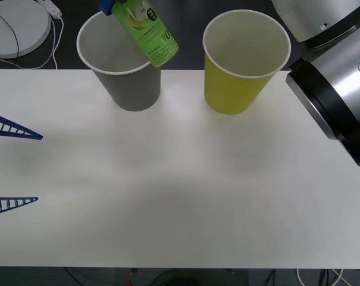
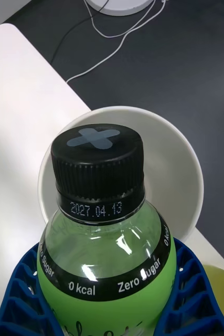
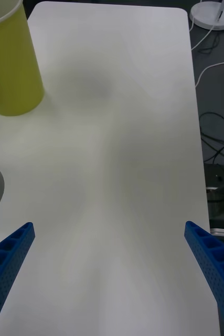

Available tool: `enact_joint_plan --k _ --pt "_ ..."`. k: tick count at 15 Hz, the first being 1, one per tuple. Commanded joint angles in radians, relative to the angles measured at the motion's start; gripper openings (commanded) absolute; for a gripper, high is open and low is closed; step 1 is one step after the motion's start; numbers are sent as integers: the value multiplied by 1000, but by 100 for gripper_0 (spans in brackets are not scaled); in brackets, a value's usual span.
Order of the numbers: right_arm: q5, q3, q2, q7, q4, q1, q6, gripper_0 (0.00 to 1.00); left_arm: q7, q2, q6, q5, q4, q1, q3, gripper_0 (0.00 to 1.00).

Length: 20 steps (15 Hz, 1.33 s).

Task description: Put the can into the green bin and the plastic bottle into the gray bin

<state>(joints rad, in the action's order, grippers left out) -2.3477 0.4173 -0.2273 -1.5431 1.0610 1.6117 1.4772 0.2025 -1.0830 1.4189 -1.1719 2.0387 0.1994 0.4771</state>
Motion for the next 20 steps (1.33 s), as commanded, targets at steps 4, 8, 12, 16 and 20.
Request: enact_joint_plan --k 4,8,12,16,20 --pt "-28 0 51 -2 -133 50 -126 0 0 0 0 0 0 0 0 100" --pt "-38 11 80 -2 -230 97 -173 0 0 0 0 0 0 0 0 100" --pt "-50 32 106 -3 -306 128 -213 0 0 0 0 0 0 0 0 100" --pt "-62 34 129 -3 -345 143 -241 0 0 0 0 0 0 0 0 100" --pt "-59 34 141 -3 -348 143 -255 0 0 0 0 0 0 0 0 100"
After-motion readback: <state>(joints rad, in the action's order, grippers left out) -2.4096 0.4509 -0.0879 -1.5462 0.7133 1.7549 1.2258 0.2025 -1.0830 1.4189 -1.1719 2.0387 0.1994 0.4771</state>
